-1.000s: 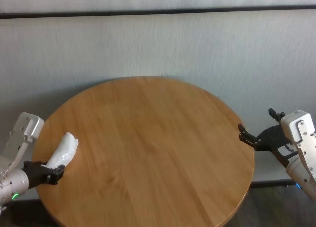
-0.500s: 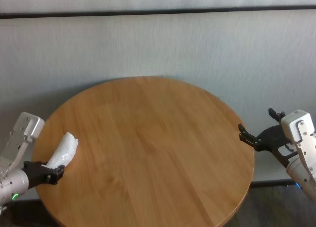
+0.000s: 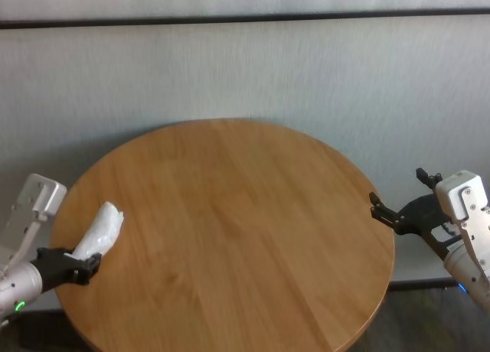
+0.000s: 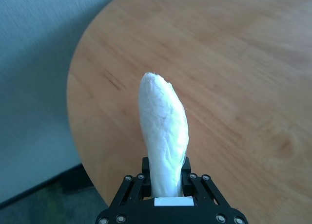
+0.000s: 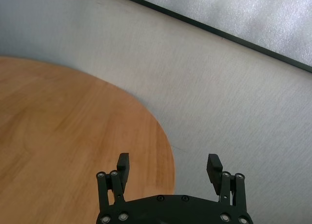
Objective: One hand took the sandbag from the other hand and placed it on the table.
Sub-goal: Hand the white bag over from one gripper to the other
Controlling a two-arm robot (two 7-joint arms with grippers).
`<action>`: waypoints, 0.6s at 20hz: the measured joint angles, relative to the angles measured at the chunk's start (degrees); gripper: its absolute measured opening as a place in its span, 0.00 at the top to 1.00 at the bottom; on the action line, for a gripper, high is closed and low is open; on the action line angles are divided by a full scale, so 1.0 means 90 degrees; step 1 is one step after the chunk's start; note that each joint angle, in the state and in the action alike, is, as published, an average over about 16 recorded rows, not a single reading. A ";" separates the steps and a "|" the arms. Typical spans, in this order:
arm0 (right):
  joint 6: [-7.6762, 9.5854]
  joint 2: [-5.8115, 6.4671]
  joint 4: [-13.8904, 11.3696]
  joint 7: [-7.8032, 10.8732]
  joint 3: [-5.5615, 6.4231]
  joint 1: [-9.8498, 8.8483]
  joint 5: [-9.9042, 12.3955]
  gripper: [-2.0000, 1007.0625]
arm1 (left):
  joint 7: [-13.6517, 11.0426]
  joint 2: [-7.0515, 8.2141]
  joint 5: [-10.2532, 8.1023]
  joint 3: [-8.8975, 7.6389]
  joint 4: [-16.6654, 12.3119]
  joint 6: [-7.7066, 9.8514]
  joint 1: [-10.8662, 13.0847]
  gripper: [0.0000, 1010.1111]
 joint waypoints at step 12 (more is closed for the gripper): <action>0.0000 0.0000 0.0000 0.0000 0.0000 0.0000 0.0000 0.01 | -0.0545 0.0124 0.0006 -0.0243 -0.0267 -0.0823 0.0254 0.64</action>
